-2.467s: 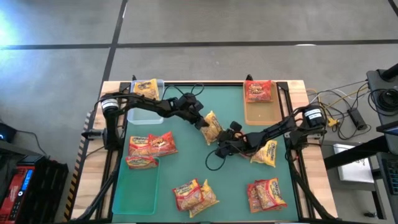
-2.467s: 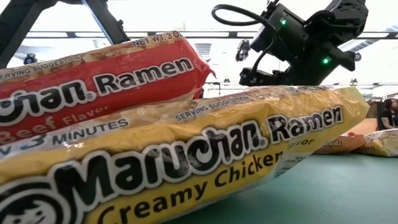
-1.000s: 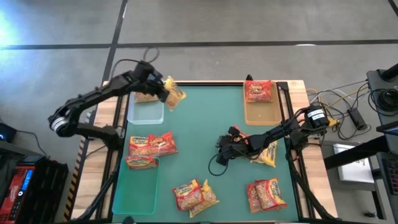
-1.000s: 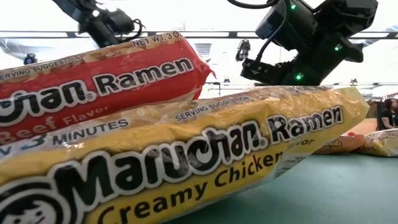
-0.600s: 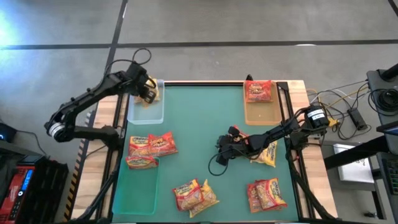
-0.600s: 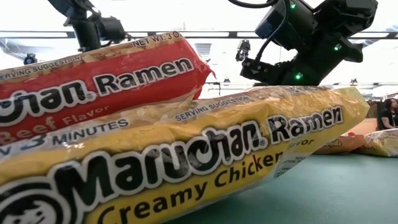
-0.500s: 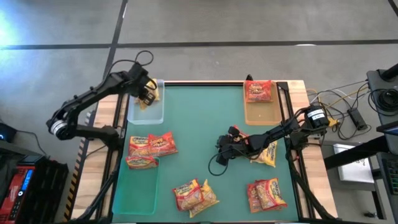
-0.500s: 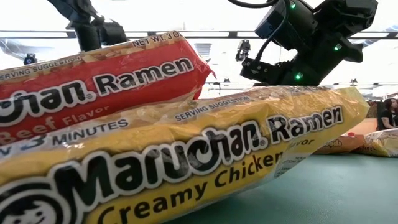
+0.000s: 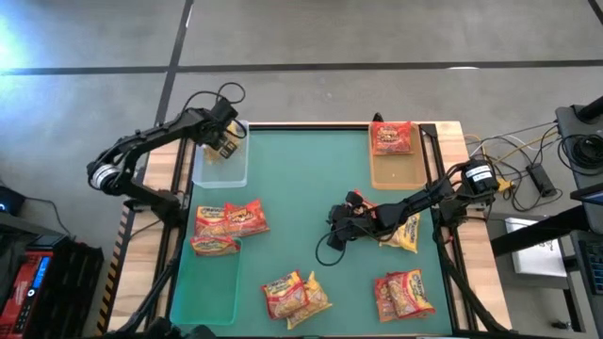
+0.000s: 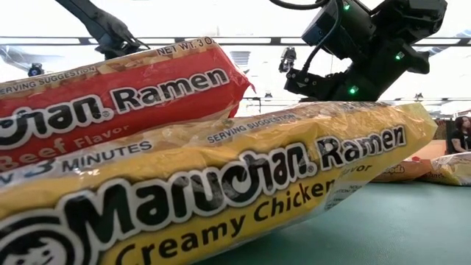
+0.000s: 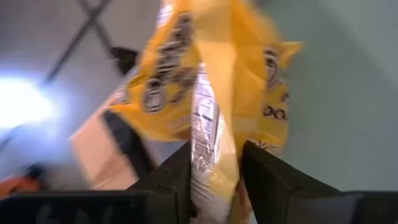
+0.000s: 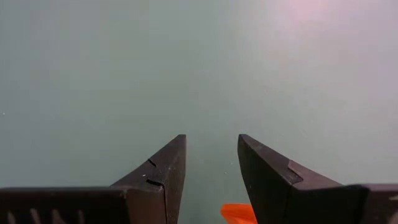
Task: Sort Maruchan noodles
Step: Put the yellow noodle pack into the transparent bin, then put the orange noodle pack into the orange bin
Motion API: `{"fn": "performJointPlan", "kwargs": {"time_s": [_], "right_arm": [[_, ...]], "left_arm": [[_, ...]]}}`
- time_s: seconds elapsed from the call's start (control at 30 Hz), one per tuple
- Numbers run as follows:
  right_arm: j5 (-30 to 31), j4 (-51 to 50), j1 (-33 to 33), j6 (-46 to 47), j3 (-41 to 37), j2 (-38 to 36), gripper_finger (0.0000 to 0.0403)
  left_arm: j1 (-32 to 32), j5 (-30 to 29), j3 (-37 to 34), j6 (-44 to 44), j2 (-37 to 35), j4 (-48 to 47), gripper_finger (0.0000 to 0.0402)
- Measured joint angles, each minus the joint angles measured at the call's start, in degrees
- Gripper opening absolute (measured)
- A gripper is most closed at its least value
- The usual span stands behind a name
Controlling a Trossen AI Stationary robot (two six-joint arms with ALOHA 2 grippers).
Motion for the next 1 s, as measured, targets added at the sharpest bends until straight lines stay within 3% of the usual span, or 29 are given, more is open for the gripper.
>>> {"fn": "performJointPlan", "kwargs": {"time_s": [0.43, 0.8, 1.0], "right_arm": [[-0.03, -0.04, -0.04, -0.04, 0.00, 0.00, 0.0137], [-0.54, -2.63, -3.41, -1.61, 0.02, -5.95, 0.0137], [-4.70, -12.16, -3.93, 2.10, 0.02, -13.66, 0.0137]], "left_arm": [[-0.17, -0.76, 0.00, -3.03, -2.08, -0.89, 0.0177], [-3.36, 24.69, 0.00, -7.62, -5.96, 6.52, 0.0180], [-12.82, 29.28, 0.00, -9.32, -7.03, 14.77, 0.0181]]}}
